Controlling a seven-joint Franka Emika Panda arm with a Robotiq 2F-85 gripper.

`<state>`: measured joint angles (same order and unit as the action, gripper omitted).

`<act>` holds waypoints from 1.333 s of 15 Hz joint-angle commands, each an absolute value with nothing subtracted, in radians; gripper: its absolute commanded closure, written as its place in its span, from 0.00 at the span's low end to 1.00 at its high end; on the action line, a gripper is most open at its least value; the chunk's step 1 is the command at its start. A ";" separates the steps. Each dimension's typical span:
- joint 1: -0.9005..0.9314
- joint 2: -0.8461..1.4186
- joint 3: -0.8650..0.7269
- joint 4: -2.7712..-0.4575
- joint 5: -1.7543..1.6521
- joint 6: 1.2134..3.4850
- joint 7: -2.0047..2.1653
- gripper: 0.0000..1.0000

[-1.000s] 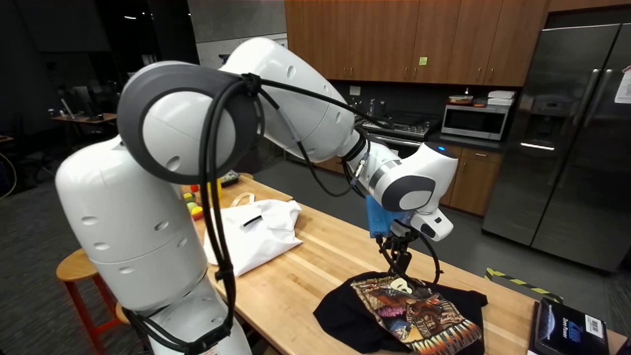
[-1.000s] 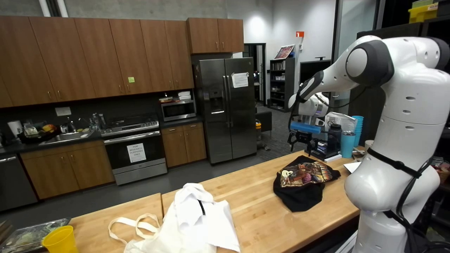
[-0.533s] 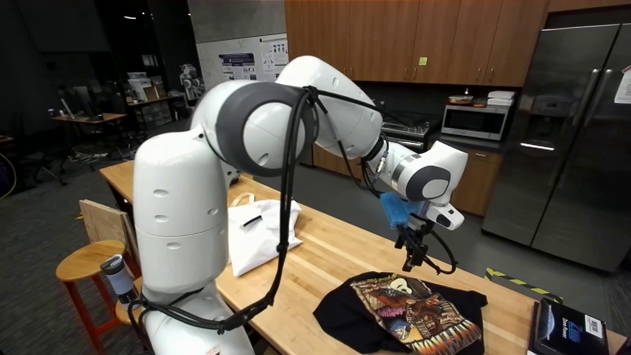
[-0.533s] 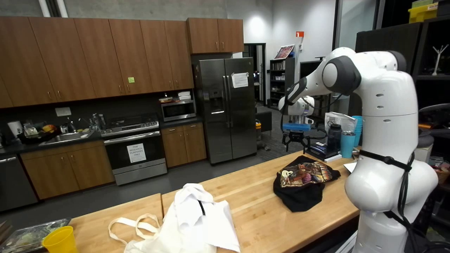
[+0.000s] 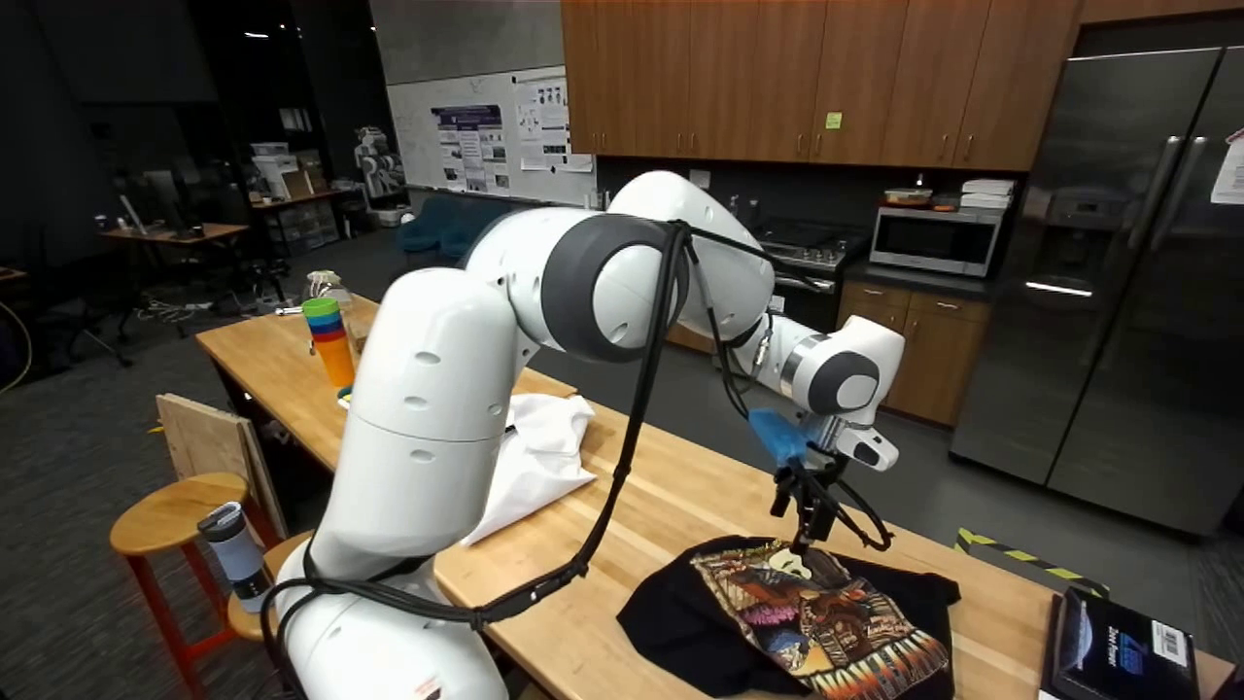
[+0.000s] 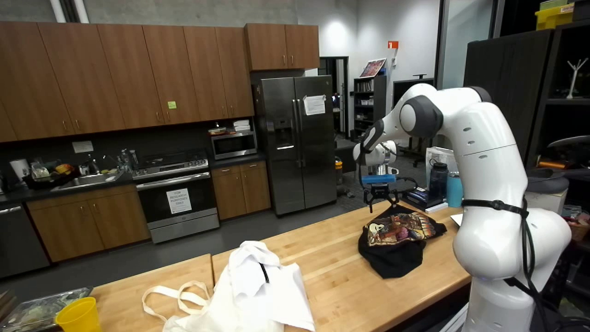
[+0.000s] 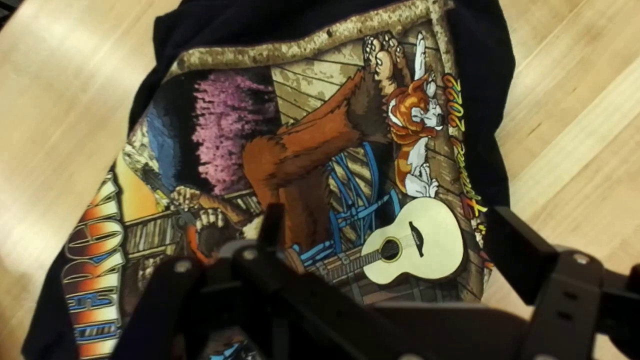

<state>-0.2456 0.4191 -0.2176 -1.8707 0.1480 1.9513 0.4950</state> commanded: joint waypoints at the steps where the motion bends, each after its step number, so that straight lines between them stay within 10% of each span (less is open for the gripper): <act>1: -0.213 0.452 -0.209 -1.868 0.183 1.990 0.484 0.00; 18: -0.141 0.558 -0.205 -1.875 0.125 2.093 0.449 0.00; 19: -0.138 0.562 -0.203 -1.878 0.124 2.109 0.448 0.25; 20: -0.134 0.565 -0.201 -1.878 0.123 2.116 0.446 0.26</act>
